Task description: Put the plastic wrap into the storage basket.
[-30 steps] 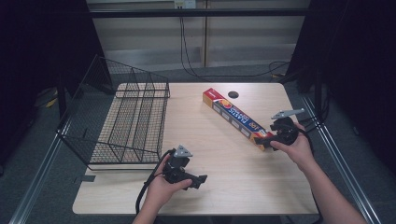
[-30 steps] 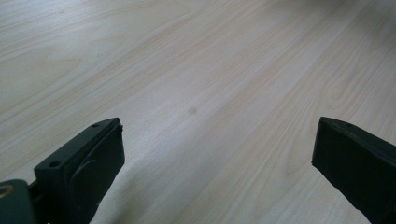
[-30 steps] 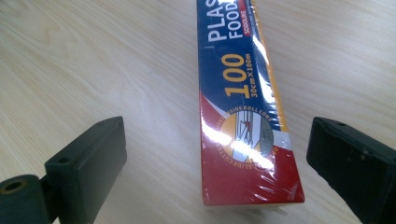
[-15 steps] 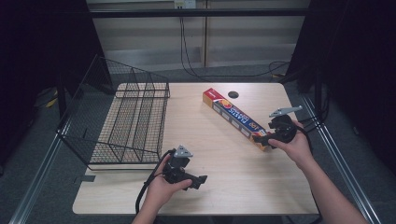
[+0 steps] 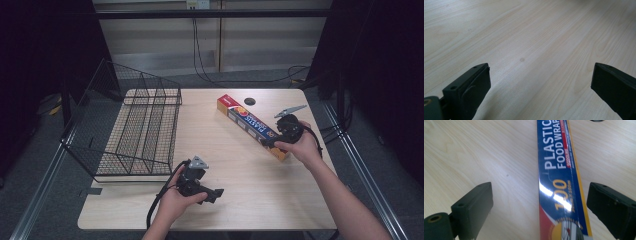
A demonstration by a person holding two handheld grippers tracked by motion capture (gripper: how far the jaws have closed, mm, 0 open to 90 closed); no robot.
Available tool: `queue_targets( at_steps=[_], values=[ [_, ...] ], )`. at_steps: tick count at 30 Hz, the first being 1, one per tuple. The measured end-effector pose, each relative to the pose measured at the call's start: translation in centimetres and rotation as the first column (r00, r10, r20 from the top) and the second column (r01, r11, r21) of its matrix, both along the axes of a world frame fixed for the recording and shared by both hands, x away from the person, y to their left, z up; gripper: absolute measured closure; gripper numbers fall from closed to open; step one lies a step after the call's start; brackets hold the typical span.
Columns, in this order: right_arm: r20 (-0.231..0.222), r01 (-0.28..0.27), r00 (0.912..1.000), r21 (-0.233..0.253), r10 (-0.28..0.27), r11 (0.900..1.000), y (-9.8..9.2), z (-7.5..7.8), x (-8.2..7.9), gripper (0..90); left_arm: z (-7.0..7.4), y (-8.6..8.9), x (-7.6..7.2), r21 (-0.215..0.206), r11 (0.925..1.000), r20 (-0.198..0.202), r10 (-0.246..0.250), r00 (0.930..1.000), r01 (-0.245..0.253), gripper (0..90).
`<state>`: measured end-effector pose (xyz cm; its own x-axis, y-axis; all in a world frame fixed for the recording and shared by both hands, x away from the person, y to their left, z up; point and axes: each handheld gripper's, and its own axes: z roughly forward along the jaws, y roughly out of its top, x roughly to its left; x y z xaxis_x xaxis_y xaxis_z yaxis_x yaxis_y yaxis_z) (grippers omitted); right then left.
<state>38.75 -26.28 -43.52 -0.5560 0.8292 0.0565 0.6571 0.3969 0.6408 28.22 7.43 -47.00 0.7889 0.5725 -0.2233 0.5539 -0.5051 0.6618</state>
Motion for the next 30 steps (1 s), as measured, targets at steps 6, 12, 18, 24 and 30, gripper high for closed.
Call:
queue_targets(
  at_steps=[6,12,18,24,30],
  values=[
    [-0.006,0.012,0.9999,-0.034,-0.012,0.999,0.9,0.0,1.7,8.5,-0.3,-0.1,0.0,-0.008,1.0000,0.004,0.003,1.0000,-0.003,2.4],
    [-0.027,0.019,0.9994,-0.026,-0.020,0.999,1.3,-0.5,3.0,10.3,-0.2,0.1,0.0,0.003,1.0000,0.001,0.003,1.0000,-0.003,2.4],
    [-0.060,0.022,0.9979,-0.053,-0.025,0.998,1.3,-1.3,3.9,14.5,-0.3,0.1,0.0,-0.007,1.0000,0.005,0.005,1.0000,-0.005,2.4],
    [-0.085,0.032,0.9957,-0.058,-0.037,0.998,1.0,-1.7,4.4,16.9,-0.3,0.2,0.1,0.010,0.9999,0.000,0.005,1.0000,-0.005,2.4],
    [-0.095,0.040,0.9943,-0.084,-0.048,0.996,1.2,-1.4,4.8,21.3,-0.4,0.2,0.1,0.013,0.9999,-0.001,0.002,1.0000,-0.002,2.4]
  ],
)
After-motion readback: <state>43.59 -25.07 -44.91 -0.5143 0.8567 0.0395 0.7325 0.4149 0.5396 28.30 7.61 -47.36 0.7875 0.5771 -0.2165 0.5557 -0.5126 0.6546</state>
